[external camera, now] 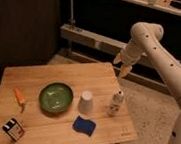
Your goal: Place the ceramic cup over the eraser
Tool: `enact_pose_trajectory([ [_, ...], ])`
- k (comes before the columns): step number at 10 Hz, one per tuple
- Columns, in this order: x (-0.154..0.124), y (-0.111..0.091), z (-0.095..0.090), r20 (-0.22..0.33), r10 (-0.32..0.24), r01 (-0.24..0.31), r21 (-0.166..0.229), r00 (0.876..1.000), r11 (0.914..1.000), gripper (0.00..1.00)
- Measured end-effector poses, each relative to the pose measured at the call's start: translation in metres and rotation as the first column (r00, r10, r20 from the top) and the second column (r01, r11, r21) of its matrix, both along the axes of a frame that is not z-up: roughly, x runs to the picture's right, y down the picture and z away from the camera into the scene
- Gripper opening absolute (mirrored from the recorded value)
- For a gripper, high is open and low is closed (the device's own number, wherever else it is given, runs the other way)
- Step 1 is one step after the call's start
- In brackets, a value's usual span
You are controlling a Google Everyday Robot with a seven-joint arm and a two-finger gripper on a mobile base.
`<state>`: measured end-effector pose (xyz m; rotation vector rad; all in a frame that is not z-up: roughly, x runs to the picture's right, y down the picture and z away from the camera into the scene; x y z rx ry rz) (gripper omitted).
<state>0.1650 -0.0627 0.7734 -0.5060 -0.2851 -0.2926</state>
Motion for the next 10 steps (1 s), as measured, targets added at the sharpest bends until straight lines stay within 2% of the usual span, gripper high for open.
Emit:
enact_pose_trajectory([
  [4,0.0,0.0,-0.003,0.008,0.0,0.0,0.013,1.0,0.9999,0.6],
  [7,-0.012,0.009,-0.037,0.065,-0.051,0.043,0.119,0.997,0.992,0.6],
  [9,-0.029,0.03,-0.071,0.129,-0.091,0.063,0.205,0.987,0.9767,0.6],
  [10,-0.034,0.036,-0.08,0.159,-0.105,0.067,0.229,0.982,0.9711,0.6],
])
